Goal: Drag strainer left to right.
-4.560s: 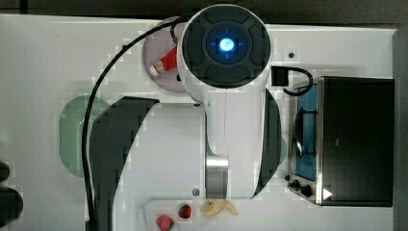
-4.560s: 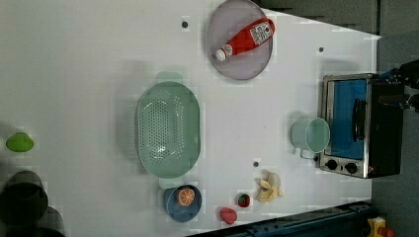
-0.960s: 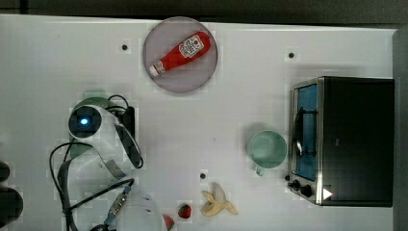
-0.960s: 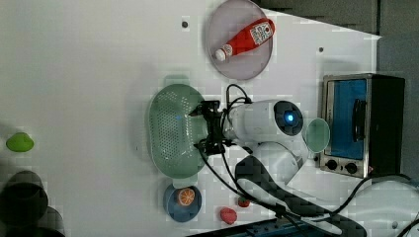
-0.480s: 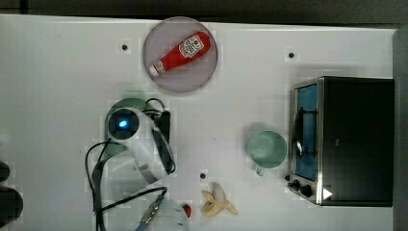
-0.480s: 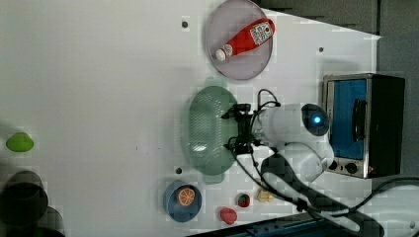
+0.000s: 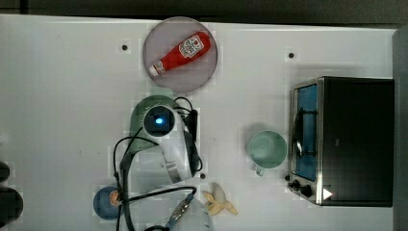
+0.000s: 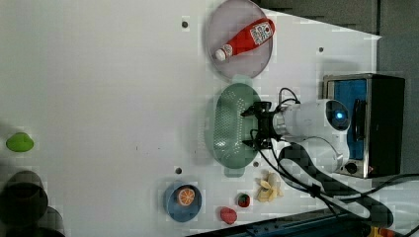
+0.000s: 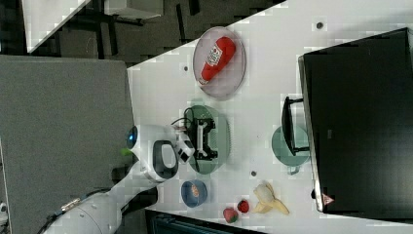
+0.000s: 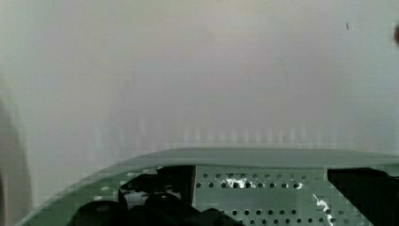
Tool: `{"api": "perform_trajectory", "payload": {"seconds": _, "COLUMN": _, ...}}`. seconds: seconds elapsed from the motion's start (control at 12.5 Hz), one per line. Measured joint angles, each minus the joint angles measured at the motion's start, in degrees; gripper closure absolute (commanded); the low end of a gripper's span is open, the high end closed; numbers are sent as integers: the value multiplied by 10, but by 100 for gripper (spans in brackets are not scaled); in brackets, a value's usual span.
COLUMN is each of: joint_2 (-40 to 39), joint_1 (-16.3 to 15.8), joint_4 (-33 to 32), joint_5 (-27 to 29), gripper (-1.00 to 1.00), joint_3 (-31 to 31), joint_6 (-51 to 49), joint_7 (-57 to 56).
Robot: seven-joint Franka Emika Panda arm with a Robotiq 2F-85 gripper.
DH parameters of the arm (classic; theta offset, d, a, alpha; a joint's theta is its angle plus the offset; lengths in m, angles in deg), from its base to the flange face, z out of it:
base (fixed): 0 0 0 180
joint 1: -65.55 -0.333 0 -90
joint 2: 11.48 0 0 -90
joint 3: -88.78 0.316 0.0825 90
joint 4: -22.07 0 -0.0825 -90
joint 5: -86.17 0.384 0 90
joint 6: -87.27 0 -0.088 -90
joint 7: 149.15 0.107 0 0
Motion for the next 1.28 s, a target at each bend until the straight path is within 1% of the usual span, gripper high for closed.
{"api": "perform_trajectory", "payload": {"seconds": 0.16, "joint_2": 6, "joint_1": 9, "joint_4": -15, "joint_5": -5, "gripper": -100, "joint_3": -22, "joint_6": 19, "joint_7": -27}}
{"api": "perform_trajectory", "payload": {"seconds": 0.32, "joint_2": 8, "joint_1": 19, "joint_4": -16, "joint_5": -7, "gripper": -100, "joint_3": -36, "joint_6": 29, "joint_7": -49}}
{"api": "perform_trajectory", "payload": {"seconds": 0.48, "joint_2": 8, "joint_1": 7, "joint_4": -13, "joint_5": -20, "gripper": -100, "joint_3": -72, "joint_6": 22, "joint_7": -62}}
{"api": "perform_trajectory", "payload": {"seconds": 0.64, "joint_2": 8, "joint_1": 13, "joint_4": -17, "joint_5": -11, "gripper": -100, "joint_3": -99, "joint_6": 26, "joint_7": -84}}
{"api": "perform_trajectory", "payload": {"seconds": 0.8, "joint_2": 15, "joint_1": 11, "joint_4": -25, "joint_5": -10, "gripper": -100, "joint_3": -134, "joint_6": 29, "joint_7": -98}}
{"api": "perform_trajectory", "payload": {"seconds": 1.28, "joint_2": -3, "joint_1": 19, "joint_4": -25, "joint_5": -13, "gripper": -100, "joint_3": -176, "joint_6": 39, "joint_7": -146}}
